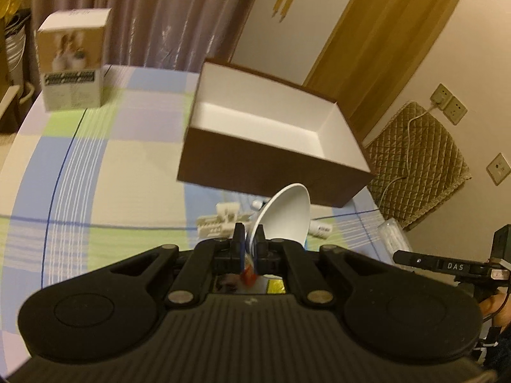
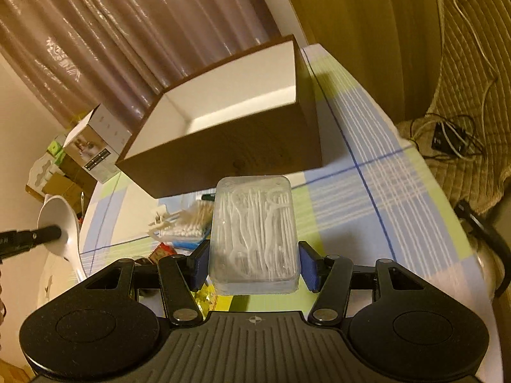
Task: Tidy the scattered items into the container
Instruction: 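Carry the spoon in the left tool and floss box in the right tool into the cardboard box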
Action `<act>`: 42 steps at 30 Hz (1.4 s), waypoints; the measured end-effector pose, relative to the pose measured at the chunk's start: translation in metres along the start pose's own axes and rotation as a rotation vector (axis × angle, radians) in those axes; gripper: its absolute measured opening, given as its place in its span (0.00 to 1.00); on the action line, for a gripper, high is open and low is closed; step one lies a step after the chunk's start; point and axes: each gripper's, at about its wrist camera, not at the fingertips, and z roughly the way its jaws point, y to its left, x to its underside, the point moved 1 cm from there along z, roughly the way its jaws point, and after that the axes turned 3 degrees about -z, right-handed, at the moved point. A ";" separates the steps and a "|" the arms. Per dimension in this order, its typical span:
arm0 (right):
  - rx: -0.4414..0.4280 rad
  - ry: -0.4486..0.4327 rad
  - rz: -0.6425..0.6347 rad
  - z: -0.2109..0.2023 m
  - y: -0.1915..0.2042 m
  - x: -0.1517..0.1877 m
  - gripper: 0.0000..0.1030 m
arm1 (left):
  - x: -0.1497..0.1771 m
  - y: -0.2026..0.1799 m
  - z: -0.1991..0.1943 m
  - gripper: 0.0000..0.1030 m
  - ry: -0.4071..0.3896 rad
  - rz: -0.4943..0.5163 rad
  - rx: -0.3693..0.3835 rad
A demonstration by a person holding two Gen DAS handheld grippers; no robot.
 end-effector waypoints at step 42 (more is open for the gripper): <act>0.126 0.006 -0.199 0.163 0.049 -0.181 0.57 | -0.228 -0.027 0.218 0.02 0.114 0.320 -0.011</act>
